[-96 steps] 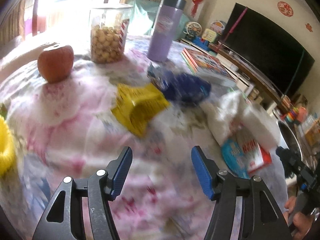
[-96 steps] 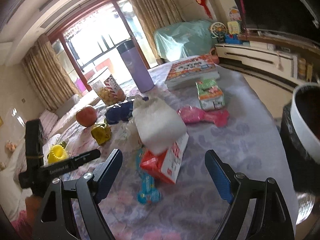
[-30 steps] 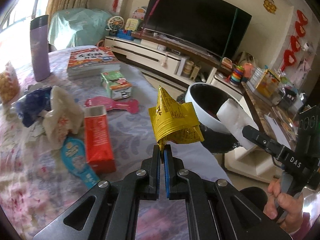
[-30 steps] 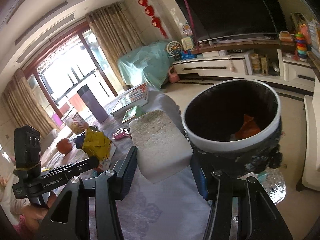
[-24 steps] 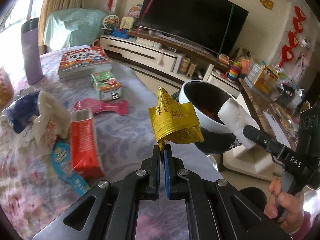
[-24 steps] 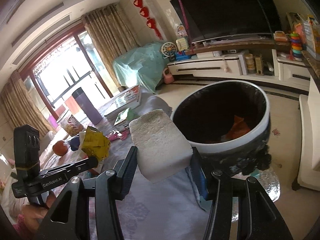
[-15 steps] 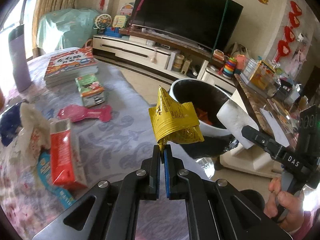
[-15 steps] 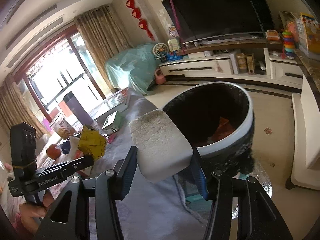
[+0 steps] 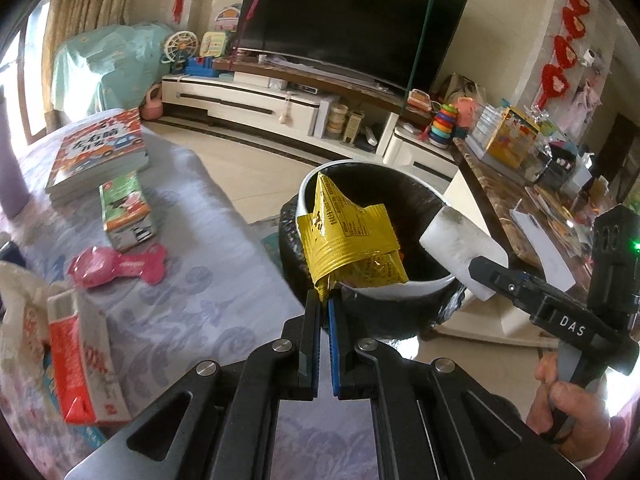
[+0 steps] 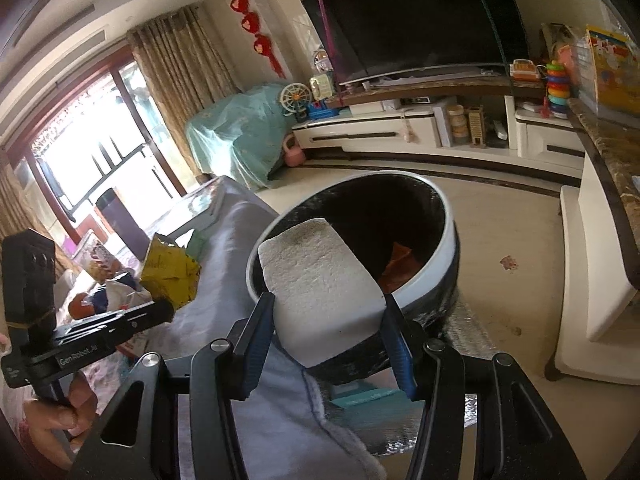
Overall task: Collect trash
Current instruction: 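Carry the yellow bag and white tissue over the trash bin, then open both grippers to drop the yellow bag and tissue into the bin, then move both open grippers back over the table, then grasp the white plastic bag with the left gripper while the right grasps the red carton, then carry the white plastic bag and red carton over the trash bin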
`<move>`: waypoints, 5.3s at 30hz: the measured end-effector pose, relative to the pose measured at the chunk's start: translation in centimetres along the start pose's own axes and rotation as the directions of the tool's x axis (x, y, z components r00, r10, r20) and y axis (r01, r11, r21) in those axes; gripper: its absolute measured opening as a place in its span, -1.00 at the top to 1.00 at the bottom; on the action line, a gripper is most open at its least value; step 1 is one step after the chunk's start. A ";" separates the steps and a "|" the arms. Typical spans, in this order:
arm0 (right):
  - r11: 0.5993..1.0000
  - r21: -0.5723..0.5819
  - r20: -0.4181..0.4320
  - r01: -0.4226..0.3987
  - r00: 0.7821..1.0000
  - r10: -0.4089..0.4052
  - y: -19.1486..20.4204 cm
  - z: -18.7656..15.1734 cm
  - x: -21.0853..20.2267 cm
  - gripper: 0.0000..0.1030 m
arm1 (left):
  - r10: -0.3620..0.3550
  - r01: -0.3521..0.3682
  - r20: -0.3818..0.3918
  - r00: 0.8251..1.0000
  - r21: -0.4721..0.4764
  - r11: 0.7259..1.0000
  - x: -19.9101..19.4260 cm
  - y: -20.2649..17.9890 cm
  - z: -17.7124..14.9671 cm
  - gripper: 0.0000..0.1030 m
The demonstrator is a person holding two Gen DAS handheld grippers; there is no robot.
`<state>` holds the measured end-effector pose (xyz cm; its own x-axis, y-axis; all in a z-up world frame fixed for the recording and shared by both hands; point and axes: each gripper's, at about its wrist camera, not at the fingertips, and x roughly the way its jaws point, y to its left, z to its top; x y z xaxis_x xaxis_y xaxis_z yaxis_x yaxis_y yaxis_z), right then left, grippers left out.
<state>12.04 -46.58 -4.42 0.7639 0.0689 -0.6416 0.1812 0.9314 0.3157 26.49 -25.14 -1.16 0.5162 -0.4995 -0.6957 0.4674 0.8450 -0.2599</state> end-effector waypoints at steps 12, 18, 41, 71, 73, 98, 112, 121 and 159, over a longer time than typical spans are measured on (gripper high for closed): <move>0.997 -0.054 -0.054 0.056 0.997 -0.059 -0.7 1.6 1.3 -0.03 | -0.014 0.014 -0.022 1.000 0.021 1.000 2.7 -1.6 2.5 0.96; 0.995 -0.072 -0.081 0.062 0.994 -0.068 -0.9 2.4 2.1 -0.03 | -0.015 0.016 -0.041 0.999 0.038 0.999 4.2 -2.4 3.8 0.95; 0.996 -0.064 -0.103 0.068 0.992 -0.074 -2.0 4.2 3.3 -0.52 | 0.024 -0.022 -0.070 0.997 0.025 0.999 8.1 -3.5 6.3 0.35; 0.991 -0.019 -0.072 -0.134 0.989 0.132 8.8 -3.6 1.4 -0.81 | 0.108 -0.097 0.042 0.993 -0.209 0.973 -9.5 4.5 -10.9 0.00; 0.988 -0.028 -0.090 -0.152 0.985 0.149 9.9 -4.3 1.8 -0.81 | 0.131 -0.115 0.048 0.990 -0.243 0.963 -11.0 5.7 -11.9 0.00; 0.946 -0.159 -0.176 -0.281 0.951 0.253 20.8 -8.1 5.4 -0.80 | 0.278 -0.239 0.039 0.960 -0.408 0.881 -17.4 11.2 -16.0 0.00; 0.936 -0.182 -0.209 -0.302 0.942 0.264 23.6 -7.2 9.3 -0.76 | 0.247 -0.219 0.024 0.969 -0.389 0.895 -15.0 14.0 -13.2 0.00; 0.929 -0.166 -0.229 -0.331 0.929 0.290 22.5 -6.0 10.4 0.09 | 0.213 -0.183 0.040 0.976 -0.379 0.907 -10.7 15.4 -9.6 0.03; 0.959 -0.144 -0.182 -0.245 0.959 0.218 19.3 -6.0 7.6 0.41 | 0.158 -0.125 0.077 0.984 -0.332 0.935 -13.5 11.8 -12.2 0.79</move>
<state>17.56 -25.93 -7.39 0.6591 0.3343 -0.6737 -0.1032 0.9275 0.3593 16.31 -6.07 -3.00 0.6374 -0.3725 -0.6745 0.1342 0.9157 -0.3789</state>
